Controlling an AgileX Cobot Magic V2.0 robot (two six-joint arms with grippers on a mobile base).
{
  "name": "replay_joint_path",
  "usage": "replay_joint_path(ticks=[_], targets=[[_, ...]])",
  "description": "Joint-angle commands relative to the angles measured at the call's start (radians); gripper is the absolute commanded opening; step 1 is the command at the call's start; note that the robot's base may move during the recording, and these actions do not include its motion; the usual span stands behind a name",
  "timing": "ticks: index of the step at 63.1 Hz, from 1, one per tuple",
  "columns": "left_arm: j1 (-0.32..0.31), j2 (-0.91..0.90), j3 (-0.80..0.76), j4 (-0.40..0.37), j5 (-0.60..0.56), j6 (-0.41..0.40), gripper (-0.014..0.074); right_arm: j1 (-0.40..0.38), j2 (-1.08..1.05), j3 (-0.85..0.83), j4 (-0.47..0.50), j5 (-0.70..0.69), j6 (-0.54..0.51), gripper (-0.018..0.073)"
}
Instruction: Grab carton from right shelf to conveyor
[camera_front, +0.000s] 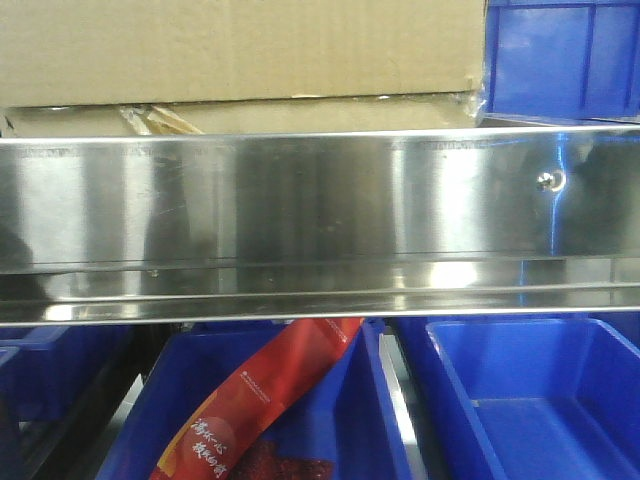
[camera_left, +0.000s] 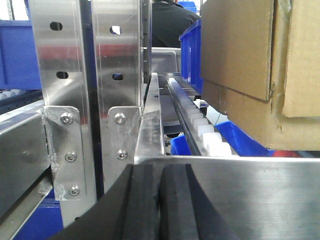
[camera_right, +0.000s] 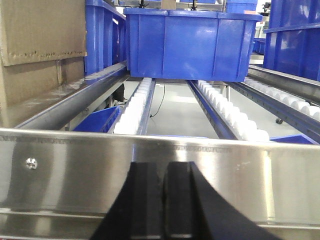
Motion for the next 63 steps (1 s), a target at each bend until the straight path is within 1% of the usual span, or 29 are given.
replay_joint_path(ticks=[1, 41, 52, 59, 63], targets=[[-0.004, -0.004, -0.002, -0.004, -0.015, 0.002, 0.0002, 0.0, -0.003, 0.0, -0.01, -0.016, -0.007, -0.0075], [-0.004, -0.004, -0.002, -0.002, -0.02, 0.002, 0.0002, 0.0, -0.003, 0.0, -0.01, -0.025, -0.007, -0.0075], [-0.004, -0.004, -0.002, -0.002, -0.022, 0.002, 0.0002, 0.0, -0.003, 0.0, -0.01, -0.064, -0.007, -0.0075], [-0.004, -0.004, -0.002, -0.002, -0.051, 0.002, 0.0002, 0.0, -0.003, 0.0, -0.01, -0.089, -0.007, -0.0075], [-0.004, -0.004, -0.002, 0.002, -0.087, 0.002, 0.0002, 0.0, -0.003, 0.0, -0.01, -0.089, -0.007, -0.0075]])
